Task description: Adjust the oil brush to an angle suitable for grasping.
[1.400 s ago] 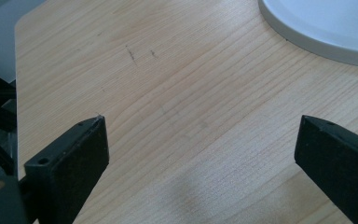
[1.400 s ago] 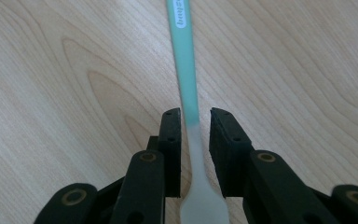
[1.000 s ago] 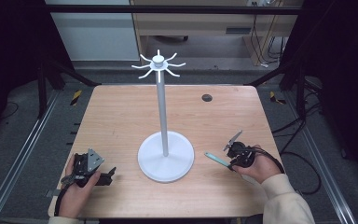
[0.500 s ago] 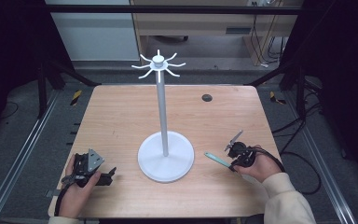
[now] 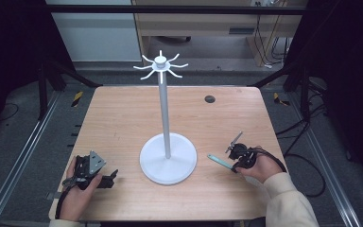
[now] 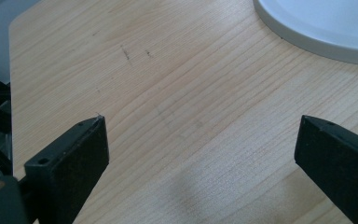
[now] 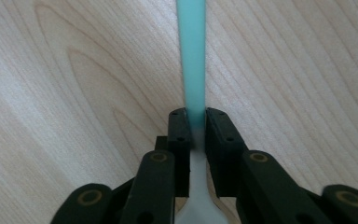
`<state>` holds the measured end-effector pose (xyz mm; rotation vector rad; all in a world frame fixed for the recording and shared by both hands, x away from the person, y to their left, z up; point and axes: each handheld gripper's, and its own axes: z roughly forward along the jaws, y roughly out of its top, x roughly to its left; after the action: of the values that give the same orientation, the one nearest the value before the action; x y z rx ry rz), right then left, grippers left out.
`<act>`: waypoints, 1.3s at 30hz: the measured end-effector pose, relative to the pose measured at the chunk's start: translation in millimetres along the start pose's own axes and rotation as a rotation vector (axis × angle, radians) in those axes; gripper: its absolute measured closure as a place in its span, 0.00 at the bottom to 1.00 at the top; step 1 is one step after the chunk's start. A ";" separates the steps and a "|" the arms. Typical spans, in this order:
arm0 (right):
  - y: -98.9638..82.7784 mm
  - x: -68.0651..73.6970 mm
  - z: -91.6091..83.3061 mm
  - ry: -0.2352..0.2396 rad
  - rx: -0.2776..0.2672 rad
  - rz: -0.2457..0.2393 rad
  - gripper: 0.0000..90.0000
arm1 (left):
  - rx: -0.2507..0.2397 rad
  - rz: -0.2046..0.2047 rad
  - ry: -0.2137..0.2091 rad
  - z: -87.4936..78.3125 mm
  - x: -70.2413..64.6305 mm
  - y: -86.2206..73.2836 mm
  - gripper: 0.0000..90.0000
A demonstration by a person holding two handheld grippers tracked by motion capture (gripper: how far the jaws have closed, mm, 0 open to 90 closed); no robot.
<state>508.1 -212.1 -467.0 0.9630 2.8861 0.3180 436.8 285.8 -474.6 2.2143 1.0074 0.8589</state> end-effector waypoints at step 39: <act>44.9 -5.4 -109.5 -0.127 -0.665 0.156 0.92 | -0.024 -0.054 0.039 -6.0 7.8 -7.4 0.03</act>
<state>523.0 -198.9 -350.3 1.0130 2.3186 1.0911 433.2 297.6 -473.4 2.1477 1.0647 0.8884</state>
